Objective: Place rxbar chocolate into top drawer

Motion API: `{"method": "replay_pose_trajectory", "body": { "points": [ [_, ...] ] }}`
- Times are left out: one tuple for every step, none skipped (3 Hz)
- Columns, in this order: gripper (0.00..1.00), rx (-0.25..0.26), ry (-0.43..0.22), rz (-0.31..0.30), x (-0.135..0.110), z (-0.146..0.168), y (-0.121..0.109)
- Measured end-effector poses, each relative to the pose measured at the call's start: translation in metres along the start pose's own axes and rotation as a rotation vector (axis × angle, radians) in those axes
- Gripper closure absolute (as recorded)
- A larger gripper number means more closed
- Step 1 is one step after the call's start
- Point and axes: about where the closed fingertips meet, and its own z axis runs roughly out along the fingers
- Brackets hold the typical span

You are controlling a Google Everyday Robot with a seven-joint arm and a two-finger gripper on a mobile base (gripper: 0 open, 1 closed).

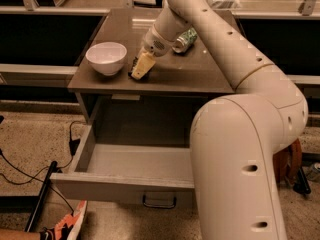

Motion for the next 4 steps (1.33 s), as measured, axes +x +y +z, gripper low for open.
{"method": "replay_pose_trajectory", "body": {
  "points": [
    [0.90, 0.000, 0.000, 0.000, -0.002, -0.003, 0.000],
    [1.00, 0.023, -0.124, -0.078, -0.014, -0.042, 0.022],
    [1.00, 0.047, -0.235, -0.182, -0.007, -0.084, 0.073],
    [1.00, 0.053, -0.272, -0.231, 0.014, -0.106, 0.128]
  ]
}}
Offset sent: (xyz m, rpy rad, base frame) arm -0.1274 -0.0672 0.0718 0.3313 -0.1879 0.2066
